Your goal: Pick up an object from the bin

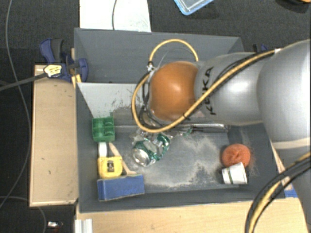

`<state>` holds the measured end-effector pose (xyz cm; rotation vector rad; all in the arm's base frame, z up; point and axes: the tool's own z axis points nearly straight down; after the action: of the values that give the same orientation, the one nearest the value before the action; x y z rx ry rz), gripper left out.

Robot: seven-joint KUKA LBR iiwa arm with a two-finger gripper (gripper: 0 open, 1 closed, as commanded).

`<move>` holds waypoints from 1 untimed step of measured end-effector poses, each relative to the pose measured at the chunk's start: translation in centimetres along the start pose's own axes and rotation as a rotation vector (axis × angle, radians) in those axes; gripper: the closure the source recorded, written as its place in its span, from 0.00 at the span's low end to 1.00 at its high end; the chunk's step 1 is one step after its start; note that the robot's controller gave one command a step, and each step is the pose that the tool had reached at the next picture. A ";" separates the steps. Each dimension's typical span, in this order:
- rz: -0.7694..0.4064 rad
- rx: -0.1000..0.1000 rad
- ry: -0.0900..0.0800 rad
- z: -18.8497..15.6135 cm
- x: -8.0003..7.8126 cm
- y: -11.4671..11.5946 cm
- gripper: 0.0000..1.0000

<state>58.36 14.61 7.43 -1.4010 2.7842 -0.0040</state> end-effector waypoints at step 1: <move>0.002 0.001 -0.003 -0.3 -0.1 0.0 1.00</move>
Offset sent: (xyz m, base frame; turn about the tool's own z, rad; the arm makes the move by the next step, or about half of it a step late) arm 0.0004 0.0003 0.1123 0.0017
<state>58.42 14.65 7.70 -1.3964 2.7832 -0.0033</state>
